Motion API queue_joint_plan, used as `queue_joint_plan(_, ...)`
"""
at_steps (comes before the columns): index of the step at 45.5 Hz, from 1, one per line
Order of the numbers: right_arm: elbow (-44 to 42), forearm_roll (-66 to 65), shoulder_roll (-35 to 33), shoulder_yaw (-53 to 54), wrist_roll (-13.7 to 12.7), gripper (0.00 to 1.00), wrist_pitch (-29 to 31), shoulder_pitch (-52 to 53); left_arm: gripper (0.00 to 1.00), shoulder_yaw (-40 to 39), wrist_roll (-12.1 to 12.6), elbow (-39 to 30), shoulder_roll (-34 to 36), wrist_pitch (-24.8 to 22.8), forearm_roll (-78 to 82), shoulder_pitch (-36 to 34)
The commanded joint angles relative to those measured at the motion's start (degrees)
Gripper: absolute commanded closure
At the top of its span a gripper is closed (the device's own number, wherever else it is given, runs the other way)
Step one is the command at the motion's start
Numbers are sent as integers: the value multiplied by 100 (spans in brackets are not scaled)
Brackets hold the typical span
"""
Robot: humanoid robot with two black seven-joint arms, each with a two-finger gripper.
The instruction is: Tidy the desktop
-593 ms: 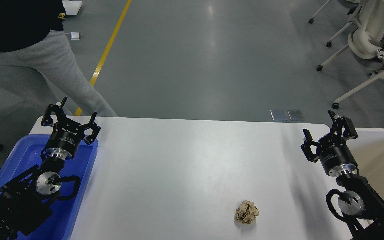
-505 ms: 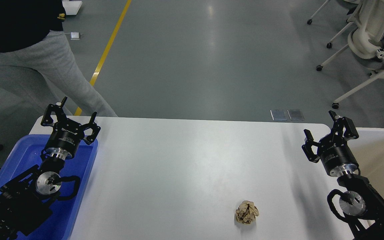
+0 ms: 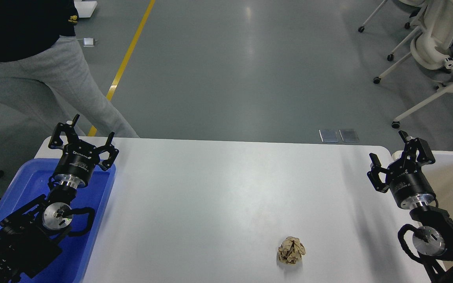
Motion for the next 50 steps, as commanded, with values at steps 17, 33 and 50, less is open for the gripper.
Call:
queue_joint_plan(17,1506,749,-1504,-852,-931,1,7,-600,0,0,2,0,-1,1,0,0)
queue_joint_plan(33,2700,486,-2726,-1749,-1011,1,-256,-636,0,0,2,0,-1,1,0,0)
queue_joint_plan(50,3914,-1745,-3069,-2979,-1335,1,-863,-558,0,0,2,0,-1,1,0,-9)
